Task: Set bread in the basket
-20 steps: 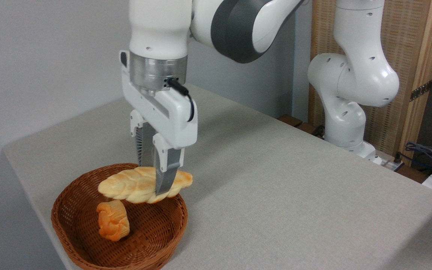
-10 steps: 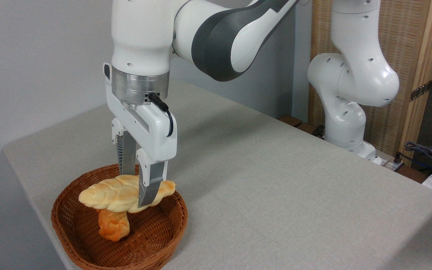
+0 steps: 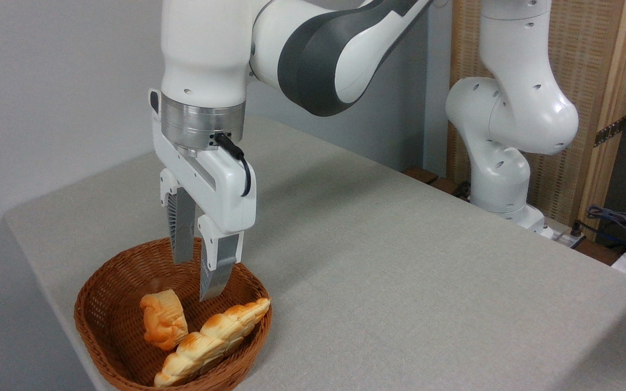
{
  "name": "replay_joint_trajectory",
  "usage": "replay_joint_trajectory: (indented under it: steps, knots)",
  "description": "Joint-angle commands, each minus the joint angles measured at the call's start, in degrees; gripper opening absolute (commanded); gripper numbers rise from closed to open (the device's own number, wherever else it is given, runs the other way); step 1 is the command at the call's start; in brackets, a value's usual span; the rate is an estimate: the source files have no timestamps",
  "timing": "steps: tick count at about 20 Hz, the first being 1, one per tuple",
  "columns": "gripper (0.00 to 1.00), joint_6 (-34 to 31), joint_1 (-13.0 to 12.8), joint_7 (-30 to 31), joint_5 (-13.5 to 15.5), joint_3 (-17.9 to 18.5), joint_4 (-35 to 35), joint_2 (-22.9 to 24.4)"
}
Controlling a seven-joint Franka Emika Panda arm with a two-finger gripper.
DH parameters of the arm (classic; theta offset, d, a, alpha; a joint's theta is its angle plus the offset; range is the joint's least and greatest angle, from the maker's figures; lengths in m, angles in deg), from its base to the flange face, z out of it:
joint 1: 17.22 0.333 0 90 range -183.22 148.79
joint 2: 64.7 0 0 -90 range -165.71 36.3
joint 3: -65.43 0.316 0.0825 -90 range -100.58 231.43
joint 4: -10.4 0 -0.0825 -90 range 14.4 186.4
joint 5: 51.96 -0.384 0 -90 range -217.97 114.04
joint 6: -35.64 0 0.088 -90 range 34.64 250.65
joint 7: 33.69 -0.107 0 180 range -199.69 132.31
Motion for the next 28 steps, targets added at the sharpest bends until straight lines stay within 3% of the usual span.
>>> replay_joint_trajectory:
  steps: [1, 7, 14, 20, 28]
  knots:
    - [1.00, -0.2, 0.0, 0.5, 1.0, 0.8, -0.5, 0.9]
    - [1.00, -7.7, 0.5, 4.9, 0.4, 3.0, -0.5, 4.4]
    - [1.00, -13.1, 0.0, 6.3, 0.3, 1.7, -0.4, 8.1]
    - [1.00, -15.9, 0.0, 9.5, -7.7, -3.9, -0.4, 8.7]
    - [1.00, -19.8, 0.0, 9.1, -8.4, -4.2, -0.5, 8.0]
